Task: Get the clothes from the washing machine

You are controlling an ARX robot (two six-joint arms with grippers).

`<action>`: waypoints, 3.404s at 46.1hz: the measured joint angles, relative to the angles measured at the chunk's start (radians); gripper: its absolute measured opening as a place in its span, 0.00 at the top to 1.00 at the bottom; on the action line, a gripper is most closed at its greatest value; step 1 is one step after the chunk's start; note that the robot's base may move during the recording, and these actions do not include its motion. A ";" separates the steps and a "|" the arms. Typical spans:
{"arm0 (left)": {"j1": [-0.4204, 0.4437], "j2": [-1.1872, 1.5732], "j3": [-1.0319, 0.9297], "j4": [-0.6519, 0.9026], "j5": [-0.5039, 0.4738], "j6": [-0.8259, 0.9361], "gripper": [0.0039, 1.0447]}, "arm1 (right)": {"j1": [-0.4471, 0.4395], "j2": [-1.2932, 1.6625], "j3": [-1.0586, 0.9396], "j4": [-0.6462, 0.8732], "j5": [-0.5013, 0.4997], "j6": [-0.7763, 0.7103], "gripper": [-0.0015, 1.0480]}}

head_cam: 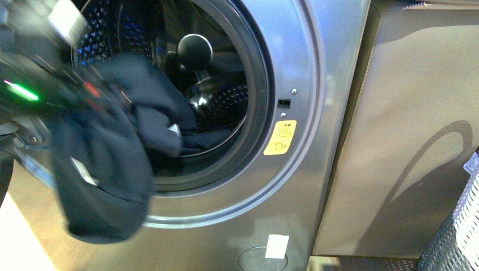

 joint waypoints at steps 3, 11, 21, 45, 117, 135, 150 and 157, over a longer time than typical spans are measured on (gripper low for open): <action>-0.005 -0.077 -0.002 -0.026 0.039 -0.018 0.86 | 0.000 0.000 0.000 0.000 0.000 0.000 0.07; -0.028 -0.203 -0.002 -0.058 0.084 -0.050 0.86 | 0.000 0.000 0.000 0.000 0.000 0.000 0.07; -0.084 -0.351 -0.001 -0.101 0.124 -0.071 0.86 | 0.000 0.000 0.000 0.000 0.000 0.000 0.07; -0.393 -0.384 0.203 -0.244 0.079 -0.097 0.86 | 0.000 0.000 0.000 0.000 0.000 0.000 0.07; -0.633 -0.092 0.818 -0.536 -0.003 -0.123 0.86 | -0.331 0.479 0.074 0.535 -0.811 0.394 0.07; -0.633 -0.092 0.818 -0.536 -0.003 -0.123 0.86 | -0.299 0.993 0.431 0.989 -1.049 0.557 0.07; -0.633 -0.092 0.818 -0.536 -0.003 -0.123 0.86 | -0.325 1.192 0.546 1.373 -1.249 0.848 0.07; -0.633 -0.092 0.818 -0.536 -0.003 -0.123 0.86 | -0.325 1.209 0.546 1.397 -1.248 0.853 0.07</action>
